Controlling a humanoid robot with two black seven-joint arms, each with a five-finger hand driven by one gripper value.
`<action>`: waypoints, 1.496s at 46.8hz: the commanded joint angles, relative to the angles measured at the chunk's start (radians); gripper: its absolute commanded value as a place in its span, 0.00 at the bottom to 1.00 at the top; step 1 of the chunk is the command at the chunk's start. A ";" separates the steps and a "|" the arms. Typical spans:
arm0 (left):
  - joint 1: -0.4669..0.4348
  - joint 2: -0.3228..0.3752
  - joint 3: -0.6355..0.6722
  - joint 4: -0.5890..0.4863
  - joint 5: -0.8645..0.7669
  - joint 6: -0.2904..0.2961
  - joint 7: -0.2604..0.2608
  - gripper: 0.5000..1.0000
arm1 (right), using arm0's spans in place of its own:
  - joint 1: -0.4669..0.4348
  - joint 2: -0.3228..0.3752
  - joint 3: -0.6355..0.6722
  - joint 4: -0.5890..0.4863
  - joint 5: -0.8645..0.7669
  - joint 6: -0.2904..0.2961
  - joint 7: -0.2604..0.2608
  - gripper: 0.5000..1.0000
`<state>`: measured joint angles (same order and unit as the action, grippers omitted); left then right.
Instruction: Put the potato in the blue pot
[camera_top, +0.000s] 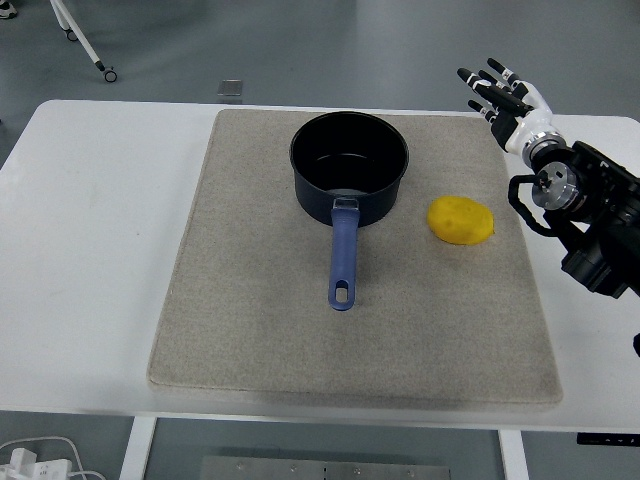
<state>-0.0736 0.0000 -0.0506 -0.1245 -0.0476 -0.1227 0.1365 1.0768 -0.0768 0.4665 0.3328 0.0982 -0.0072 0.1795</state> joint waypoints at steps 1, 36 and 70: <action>-0.002 0.000 0.000 0.000 0.000 0.000 0.000 1.00 | 0.000 -0.003 0.000 0.000 0.000 0.006 0.000 0.85; -0.003 0.000 -0.002 -0.001 0.000 0.000 0.000 1.00 | -0.066 -0.164 -0.002 0.189 -0.207 0.154 0.008 0.85; -0.003 0.000 -0.002 -0.001 0.000 -0.002 0.000 1.00 | -0.248 -0.454 0.001 0.643 -0.663 0.144 0.201 0.85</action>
<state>-0.0768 0.0000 -0.0522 -0.1249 -0.0476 -0.1234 0.1365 0.8420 -0.5115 0.4708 0.9393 -0.5402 0.1367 0.3518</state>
